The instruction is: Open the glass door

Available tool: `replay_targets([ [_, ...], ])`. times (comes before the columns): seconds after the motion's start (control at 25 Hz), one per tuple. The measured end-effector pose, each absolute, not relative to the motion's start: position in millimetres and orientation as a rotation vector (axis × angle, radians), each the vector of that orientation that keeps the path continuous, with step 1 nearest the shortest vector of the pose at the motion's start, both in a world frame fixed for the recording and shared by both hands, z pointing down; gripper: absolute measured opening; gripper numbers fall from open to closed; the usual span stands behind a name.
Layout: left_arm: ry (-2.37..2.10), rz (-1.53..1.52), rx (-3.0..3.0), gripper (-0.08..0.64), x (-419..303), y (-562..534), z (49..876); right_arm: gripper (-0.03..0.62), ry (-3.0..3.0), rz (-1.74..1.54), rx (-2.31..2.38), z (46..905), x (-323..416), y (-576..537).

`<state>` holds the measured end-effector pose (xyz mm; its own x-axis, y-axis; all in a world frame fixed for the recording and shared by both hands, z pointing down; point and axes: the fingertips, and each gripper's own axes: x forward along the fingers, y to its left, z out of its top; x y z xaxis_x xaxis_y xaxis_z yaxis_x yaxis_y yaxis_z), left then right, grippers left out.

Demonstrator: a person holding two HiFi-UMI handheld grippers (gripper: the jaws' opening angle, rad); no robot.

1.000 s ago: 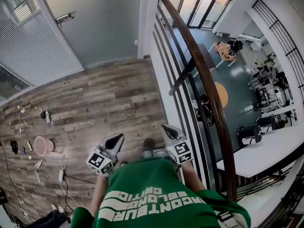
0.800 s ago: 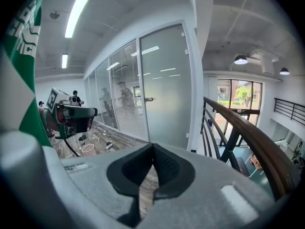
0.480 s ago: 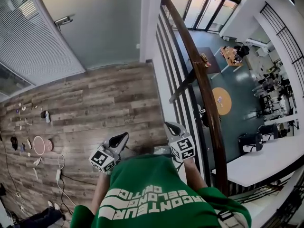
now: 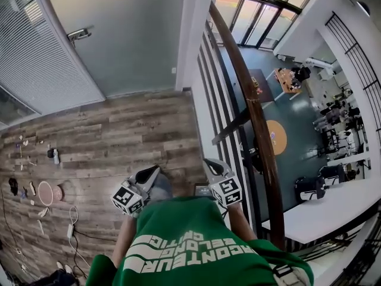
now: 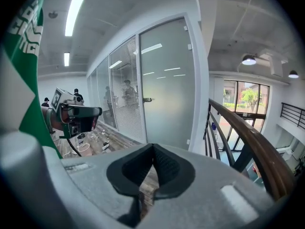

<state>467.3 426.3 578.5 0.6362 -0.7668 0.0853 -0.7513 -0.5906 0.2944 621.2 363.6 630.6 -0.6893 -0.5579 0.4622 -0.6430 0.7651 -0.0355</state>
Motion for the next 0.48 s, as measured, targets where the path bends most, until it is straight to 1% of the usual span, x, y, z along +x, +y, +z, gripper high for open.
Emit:
replay_targets([
  [0.24,-1.223,-0.126,2.59,0.014,428.1,367.3,557.7,-0.008,-2.529,0.227,0.93,608.8,581.9,307.9],
  [0.48,-1.264,-0.172,2.54,0.014,376.1,335.5,563.1,-0.008,-2.513,0.206,0.876,600.1,530.1,267.1],
])
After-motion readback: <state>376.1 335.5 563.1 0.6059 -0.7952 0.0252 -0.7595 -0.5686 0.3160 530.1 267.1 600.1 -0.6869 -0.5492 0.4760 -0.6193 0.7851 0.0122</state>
